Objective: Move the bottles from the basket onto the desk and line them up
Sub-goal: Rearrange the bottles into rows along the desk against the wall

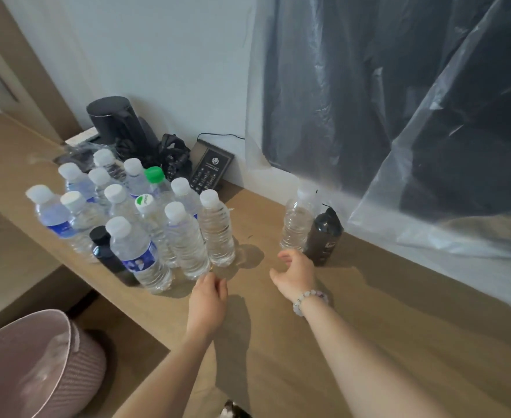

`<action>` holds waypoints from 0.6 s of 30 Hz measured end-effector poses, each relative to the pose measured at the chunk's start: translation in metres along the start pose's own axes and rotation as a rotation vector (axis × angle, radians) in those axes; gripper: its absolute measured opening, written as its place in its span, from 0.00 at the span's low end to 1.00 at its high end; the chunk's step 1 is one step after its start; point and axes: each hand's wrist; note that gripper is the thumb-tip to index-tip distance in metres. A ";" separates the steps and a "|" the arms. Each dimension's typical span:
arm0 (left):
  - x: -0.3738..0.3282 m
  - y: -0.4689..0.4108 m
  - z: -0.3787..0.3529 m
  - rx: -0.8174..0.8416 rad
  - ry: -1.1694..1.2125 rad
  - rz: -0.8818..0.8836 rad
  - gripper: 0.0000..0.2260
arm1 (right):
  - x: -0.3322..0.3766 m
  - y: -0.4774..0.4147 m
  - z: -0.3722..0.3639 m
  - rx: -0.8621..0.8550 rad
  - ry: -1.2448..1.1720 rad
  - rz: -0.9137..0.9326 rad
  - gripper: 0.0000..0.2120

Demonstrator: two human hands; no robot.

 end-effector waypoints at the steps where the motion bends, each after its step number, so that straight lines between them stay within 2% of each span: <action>1: 0.001 -0.001 0.006 -0.056 0.018 0.019 0.09 | 0.009 0.001 -0.004 0.016 -0.008 0.038 0.18; 6: -0.001 -0.009 0.036 -0.232 0.085 0.092 0.08 | 0.060 -0.002 -0.017 0.063 -0.107 0.175 0.33; 13: 0.007 -0.016 0.068 -0.279 0.100 0.072 0.08 | 0.112 -0.020 -0.026 0.166 -0.115 0.268 0.54; 16: 0.010 -0.018 0.076 -0.278 0.113 0.063 0.07 | 0.113 -0.028 -0.040 0.234 -0.077 0.244 0.57; 18: 0.013 -0.016 0.079 -0.275 0.123 0.055 0.04 | 0.110 -0.031 -0.052 0.235 -0.096 0.228 0.54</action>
Point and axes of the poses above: each hand's wrist, its own y-axis away from the middle knuckle, its own z-axis out of the back of the hand, x = y × z, and after that the axes turned 11 degrees about -x, right-handed
